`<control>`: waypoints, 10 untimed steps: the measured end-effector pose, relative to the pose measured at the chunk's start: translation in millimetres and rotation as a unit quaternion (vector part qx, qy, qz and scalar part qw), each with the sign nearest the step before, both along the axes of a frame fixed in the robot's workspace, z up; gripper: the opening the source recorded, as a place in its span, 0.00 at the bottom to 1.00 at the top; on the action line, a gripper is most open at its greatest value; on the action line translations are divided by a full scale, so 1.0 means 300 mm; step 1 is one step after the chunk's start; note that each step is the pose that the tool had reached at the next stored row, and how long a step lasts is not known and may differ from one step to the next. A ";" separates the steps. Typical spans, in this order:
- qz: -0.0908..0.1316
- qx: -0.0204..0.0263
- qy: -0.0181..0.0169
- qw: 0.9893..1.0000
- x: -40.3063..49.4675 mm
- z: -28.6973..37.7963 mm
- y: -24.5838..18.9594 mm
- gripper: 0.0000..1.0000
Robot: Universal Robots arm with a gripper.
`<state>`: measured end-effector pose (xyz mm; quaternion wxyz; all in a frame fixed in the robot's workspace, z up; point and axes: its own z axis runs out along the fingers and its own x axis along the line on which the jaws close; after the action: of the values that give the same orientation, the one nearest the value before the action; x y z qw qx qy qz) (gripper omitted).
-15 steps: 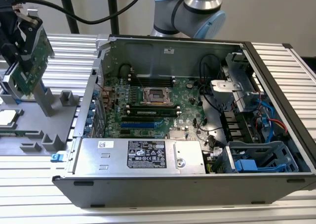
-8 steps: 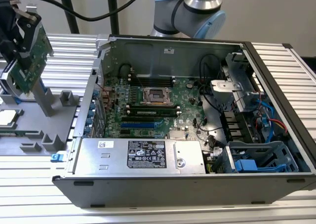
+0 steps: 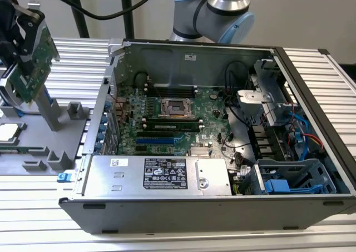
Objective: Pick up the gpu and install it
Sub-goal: 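Pick up the gpu and move the gpu toward the slot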
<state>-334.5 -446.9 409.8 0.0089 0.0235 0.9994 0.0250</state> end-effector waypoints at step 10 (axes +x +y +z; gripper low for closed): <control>0.000 0.000 0.000 1.000 0.000 0.024 0.000 0.00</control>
<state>-334.5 -446.9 417.0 0.0089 0.0235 0.9994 0.0250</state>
